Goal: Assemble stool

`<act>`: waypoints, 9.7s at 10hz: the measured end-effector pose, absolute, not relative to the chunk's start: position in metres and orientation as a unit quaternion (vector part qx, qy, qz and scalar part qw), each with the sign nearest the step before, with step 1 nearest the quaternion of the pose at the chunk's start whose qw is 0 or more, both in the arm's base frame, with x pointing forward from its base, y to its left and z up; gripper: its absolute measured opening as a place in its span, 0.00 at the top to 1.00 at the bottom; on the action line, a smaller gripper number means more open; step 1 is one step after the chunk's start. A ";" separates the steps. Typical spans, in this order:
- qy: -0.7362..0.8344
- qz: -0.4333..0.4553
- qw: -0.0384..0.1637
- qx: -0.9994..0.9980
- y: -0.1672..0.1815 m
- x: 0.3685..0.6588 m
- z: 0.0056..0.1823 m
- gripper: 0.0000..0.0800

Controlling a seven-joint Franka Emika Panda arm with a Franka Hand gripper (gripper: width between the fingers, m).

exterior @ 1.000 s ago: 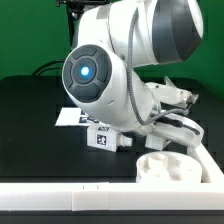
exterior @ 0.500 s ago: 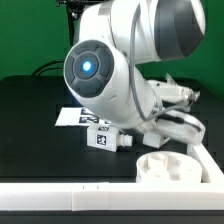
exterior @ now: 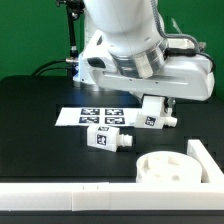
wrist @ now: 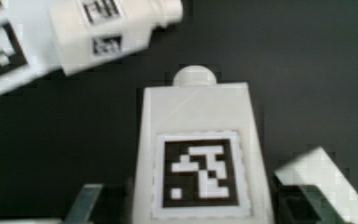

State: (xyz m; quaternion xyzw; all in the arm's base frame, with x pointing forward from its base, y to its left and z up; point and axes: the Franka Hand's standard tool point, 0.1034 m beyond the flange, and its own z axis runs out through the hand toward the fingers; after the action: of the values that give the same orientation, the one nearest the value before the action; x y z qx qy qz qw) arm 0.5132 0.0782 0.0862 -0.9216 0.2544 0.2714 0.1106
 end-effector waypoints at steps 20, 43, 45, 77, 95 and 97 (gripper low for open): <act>0.068 -0.259 0.050 -0.962 0.092 0.627 0.138 0.58; -0.085 -0.163 -0.005 -0.983 0.056 0.639 0.093 0.58; -0.085 -0.166 -0.005 -0.982 0.057 0.640 0.094 0.58; 0.454 0.013 0.044 -0.890 0.080 0.648 0.078 0.58; -0.195 -0.018 0.018 -0.980 0.093 0.646 0.095 0.19; -0.342 -0.020 -0.002 -0.939 0.092 0.650 0.099 0.19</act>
Offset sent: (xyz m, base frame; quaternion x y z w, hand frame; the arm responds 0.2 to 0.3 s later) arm 0.0189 -0.0025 0.0405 -0.0131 0.2339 -0.0866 0.9683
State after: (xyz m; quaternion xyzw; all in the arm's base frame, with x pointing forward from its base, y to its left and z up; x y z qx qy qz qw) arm 0.6498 0.0917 0.0991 -0.9393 -0.3425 -0.0196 -0.0022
